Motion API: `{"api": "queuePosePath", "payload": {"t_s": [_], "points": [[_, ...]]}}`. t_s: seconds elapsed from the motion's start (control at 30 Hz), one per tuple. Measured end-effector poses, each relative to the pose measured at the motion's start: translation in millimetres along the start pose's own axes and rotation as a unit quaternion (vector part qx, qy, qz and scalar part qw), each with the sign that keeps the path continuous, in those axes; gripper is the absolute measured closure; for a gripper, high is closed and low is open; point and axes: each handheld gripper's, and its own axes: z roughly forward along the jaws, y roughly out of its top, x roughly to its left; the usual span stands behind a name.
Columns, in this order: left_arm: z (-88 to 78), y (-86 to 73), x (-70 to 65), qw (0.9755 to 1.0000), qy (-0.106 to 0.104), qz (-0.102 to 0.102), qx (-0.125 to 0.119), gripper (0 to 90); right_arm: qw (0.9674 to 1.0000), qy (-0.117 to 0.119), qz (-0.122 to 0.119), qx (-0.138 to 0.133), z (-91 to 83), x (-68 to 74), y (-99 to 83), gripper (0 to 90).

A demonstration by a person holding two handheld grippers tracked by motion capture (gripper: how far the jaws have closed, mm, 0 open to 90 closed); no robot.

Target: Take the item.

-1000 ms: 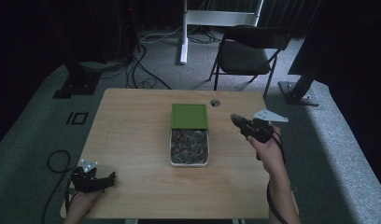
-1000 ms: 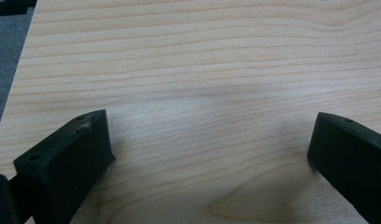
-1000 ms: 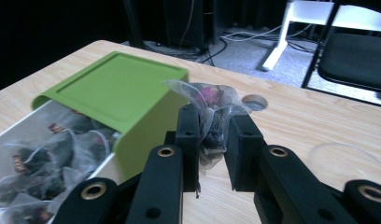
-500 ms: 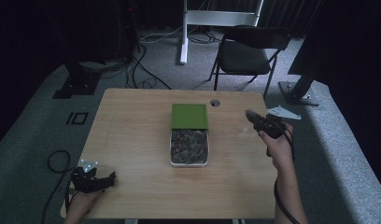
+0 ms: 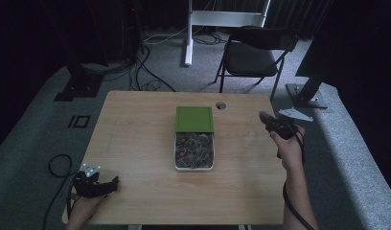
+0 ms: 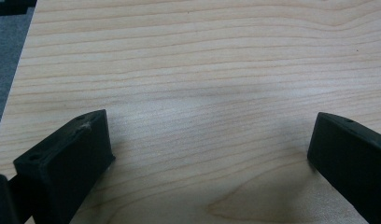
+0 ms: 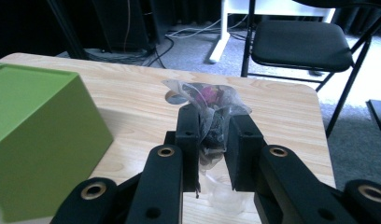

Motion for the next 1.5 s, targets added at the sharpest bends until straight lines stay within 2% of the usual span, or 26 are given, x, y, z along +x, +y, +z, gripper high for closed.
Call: {"api": "queuePosePath", "payload": {"t_s": [0.23, 0.53, 1.5], "points": [[0.0, 0.0, 0.0, 1.0, 0.0, 0.0, 0.0, 0.2, 0.9998, -0.012, 0.004, 0.015, 8.9, -5.4, 2.8, 77.5], [0.0, 0.0, 0.0, 1.0, 0.0, 0.0, 0.0, 0.2, 0.9995, -0.014, 0.01, 0.025, 17.3, -8.4, 3.4, 77.5], [0.0, 0.0, 0.0, 1.0, 0.0, 0.0, 0.0, 0.2, 0.9977, -0.023, 0.022, 0.06, 44.0, -10.2, -19.3, 77.1]]}}
